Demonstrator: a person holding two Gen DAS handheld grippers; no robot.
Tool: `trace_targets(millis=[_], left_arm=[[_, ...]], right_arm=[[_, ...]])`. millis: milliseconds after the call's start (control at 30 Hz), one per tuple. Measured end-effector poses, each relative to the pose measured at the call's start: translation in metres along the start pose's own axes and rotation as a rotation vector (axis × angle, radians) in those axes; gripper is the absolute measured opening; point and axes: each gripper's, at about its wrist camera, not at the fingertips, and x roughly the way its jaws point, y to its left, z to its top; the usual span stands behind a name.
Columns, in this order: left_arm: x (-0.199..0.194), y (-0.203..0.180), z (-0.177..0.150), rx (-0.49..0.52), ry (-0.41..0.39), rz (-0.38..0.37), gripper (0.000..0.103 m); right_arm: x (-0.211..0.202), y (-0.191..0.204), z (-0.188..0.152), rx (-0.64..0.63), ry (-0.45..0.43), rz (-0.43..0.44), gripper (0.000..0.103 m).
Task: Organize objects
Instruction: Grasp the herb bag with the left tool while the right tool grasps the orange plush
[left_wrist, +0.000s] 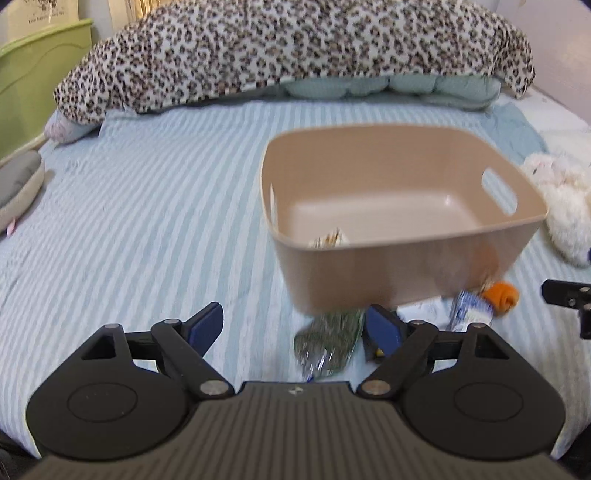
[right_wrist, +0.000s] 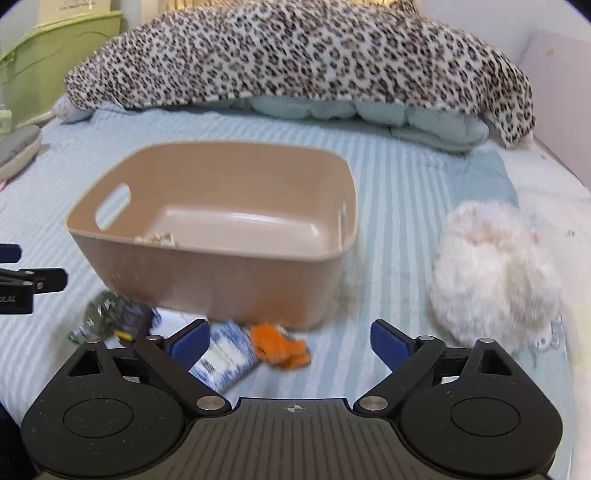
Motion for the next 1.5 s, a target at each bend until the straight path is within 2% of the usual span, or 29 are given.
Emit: trace_targets(millis=[100,200,533,733,933,1167,1233,1267,1333,1367,1400,1433,1467,1500], left_arm=[[0.010,0.002,-0.010,-0.002,0.034,0.003,0.085],[0.021,0.004,-0.018,-0.009,0.070,0.003,0.085],[0.054,0.014,-0.031,-0.031,0.127,0.005,0.085],[0.073,0.019,-0.033,-0.042,0.154,-0.012,0.085],[0.084,0.017,-0.029,-0.029,0.154,-0.056,0.085],[0.093,0.010,-0.027,-0.007,0.137,-0.101,0.088],[0.094,0.008,-0.029,-0.003,0.135,-0.114,0.088],[0.093,0.006,-0.030,0.004,0.128,-0.120,0.084],[0.091,0.002,-0.033,0.020,0.120,-0.151,0.069],[0.089,0.001,-0.034,0.024,0.118,-0.179,0.055],[0.089,0.001,-0.032,0.026,0.117,-0.206,0.038],[0.088,0.000,-0.033,0.022,0.121,-0.233,0.029],[0.087,0.000,-0.033,0.011,0.127,-0.255,0.017],[0.085,-0.001,-0.036,0.002,0.134,-0.268,0.016]], right_arm=[[0.007,-0.003,-0.013,-0.006,0.006,-0.034,0.103],[0.017,-0.004,-0.021,-0.015,0.050,-0.051,0.103],[0.050,-0.013,-0.033,0.024,0.130,-0.013,0.103],[0.073,-0.010,-0.031,-0.002,0.159,-0.029,0.103],[0.091,-0.009,-0.027,-0.024,0.151,-0.028,0.103],[0.106,-0.002,-0.026,-0.056,0.100,-0.036,0.102],[0.104,0.000,-0.026,-0.060,0.080,-0.024,0.087],[0.103,0.001,-0.026,-0.064,0.076,-0.017,0.083],[0.103,0.002,-0.026,-0.064,0.080,0.005,0.069],[0.102,0.002,-0.026,-0.059,0.086,0.017,0.063],[0.102,0.002,-0.027,-0.051,0.090,0.031,0.051],[0.100,0.002,-0.027,-0.043,0.091,0.045,0.038],[0.098,0.001,-0.028,-0.038,0.093,0.052,0.032],[0.096,0.001,-0.029,-0.037,0.095,0.056,0.023]])
